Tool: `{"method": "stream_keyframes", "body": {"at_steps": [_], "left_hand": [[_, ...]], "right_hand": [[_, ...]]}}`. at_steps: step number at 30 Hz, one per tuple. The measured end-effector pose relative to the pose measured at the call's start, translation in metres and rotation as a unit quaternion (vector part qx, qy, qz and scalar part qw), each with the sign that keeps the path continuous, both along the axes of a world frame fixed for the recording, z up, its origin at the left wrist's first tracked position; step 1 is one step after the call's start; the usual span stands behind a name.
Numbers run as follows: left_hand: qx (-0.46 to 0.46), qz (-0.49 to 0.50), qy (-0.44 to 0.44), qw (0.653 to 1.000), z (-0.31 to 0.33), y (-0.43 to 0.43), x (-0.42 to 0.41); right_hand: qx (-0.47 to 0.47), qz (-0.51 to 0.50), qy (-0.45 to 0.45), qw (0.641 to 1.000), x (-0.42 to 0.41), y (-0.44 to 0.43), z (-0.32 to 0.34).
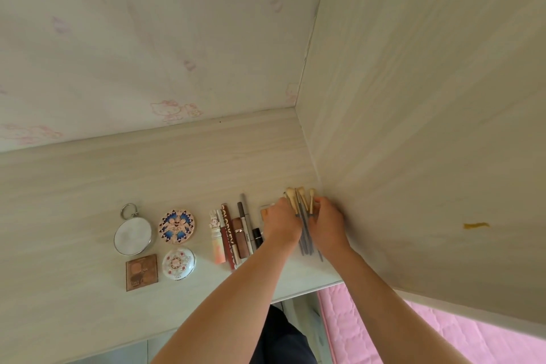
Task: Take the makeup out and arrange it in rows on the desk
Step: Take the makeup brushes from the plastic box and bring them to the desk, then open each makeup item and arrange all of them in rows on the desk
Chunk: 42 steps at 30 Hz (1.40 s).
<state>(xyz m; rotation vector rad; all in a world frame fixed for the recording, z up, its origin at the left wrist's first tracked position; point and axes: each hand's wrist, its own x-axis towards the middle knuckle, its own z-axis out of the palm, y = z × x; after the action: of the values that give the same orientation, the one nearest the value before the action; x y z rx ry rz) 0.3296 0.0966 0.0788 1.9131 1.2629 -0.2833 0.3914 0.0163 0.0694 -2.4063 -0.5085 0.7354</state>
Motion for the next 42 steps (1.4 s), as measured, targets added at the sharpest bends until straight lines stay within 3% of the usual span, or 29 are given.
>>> {"method": "stream_keyframes", "body": {"at_steps": [8,19,25,34,42], "left_hand": [[0.045,-0.010,-0.066,0.997,0.015,0.006,-0.034],[0.221,0.000,-0.113,0.969,0.023,0.003,-0.122],[0.283,0.021,-0.090,0.955,0.023,0.009,-0.175],[0.306,0.120,-0.061,0.943,0.020,0.051,-0.245],[0.283,0.049,-0.007,0.958,0.010,0.109,-0.290]], "right_hand": [[-0.066,0.117,-0.060,0.989,-0.004,-0.018,0.015],[-0.030,0.279,-0.125,0.952,-0.037,-0.014,0.036],[-0.020,0.354,-0.145,0.924,-0.068,0.014,0.041],[-0.011,0.432,-0.177,0.884,-0.121,0.073,0.047],[0.004,0.459,-0.196,0.867,-0.172,0.123,0.036]]}}
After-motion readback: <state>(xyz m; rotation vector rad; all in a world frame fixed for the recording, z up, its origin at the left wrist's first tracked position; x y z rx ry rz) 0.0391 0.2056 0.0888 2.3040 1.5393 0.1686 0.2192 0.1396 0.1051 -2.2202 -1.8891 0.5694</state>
